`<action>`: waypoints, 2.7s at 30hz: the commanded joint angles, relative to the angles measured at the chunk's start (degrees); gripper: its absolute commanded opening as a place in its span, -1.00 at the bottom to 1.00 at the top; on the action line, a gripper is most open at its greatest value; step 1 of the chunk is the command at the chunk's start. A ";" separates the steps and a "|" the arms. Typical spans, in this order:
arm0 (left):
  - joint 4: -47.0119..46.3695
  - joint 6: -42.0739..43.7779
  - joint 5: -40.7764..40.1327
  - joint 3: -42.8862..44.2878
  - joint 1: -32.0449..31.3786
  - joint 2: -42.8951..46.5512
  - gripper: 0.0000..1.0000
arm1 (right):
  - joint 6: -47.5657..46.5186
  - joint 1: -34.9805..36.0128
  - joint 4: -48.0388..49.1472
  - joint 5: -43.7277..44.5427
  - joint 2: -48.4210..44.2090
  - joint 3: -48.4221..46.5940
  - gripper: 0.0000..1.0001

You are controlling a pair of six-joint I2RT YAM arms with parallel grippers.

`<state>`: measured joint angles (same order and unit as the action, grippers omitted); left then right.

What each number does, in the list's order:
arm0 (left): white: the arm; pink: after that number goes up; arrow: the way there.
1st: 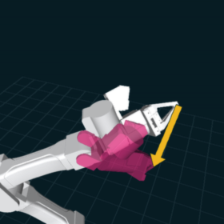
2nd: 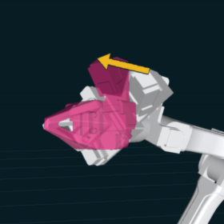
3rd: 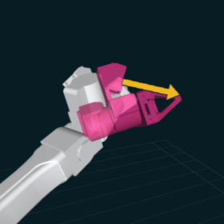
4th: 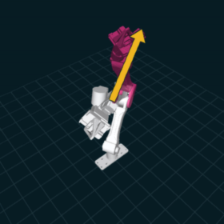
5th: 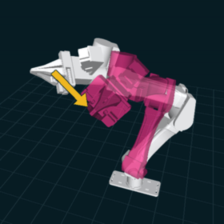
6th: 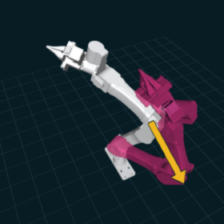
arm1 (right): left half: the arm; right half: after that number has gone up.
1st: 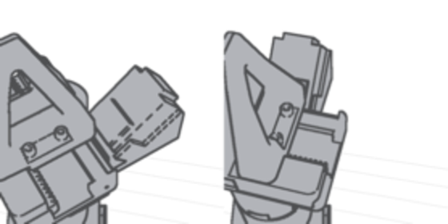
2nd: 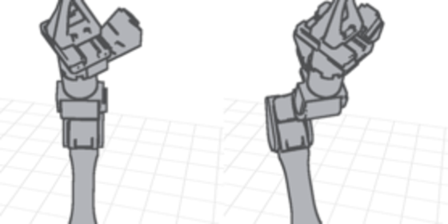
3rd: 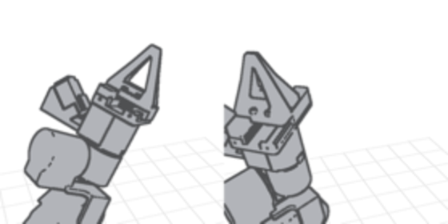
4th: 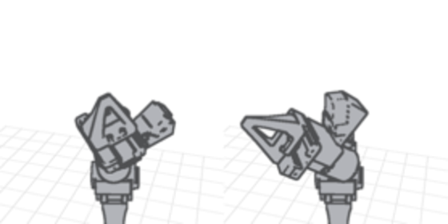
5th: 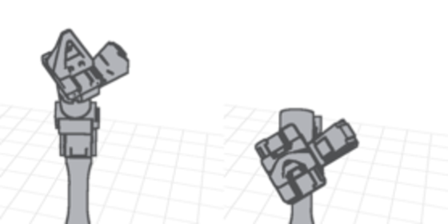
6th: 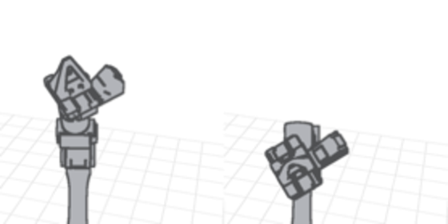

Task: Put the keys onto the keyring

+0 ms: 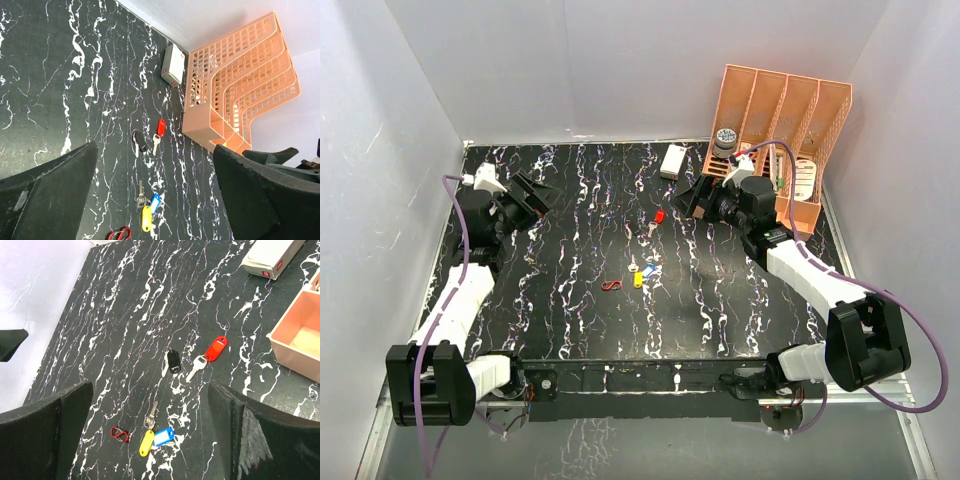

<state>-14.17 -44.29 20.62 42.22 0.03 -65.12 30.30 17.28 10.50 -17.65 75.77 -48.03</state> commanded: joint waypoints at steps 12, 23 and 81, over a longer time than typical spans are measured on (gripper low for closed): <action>4.49 5.78 3.28 2.22 -0.35 2.30 0.92 | -4.88 2.94 -6.20 6.08 -1.91 -4.85 0.96; 22.18 18.34 -9.57 11.96 -13.38 0.81 0.86 | -10.06 14.43 -16.72 16.40 -0.77 -4.45 0.96; 32.13 18.45 -24.63 9.64 -19.20 11.02 0.89 | -27.76 40.85 -15.59 44.63 36.98 -20.92 0.70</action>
<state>17.19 -26.57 -3.66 50.83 -19.25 -55.18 4.43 58.46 -5.82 23.44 110.43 -67.18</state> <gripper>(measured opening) 0.944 0.843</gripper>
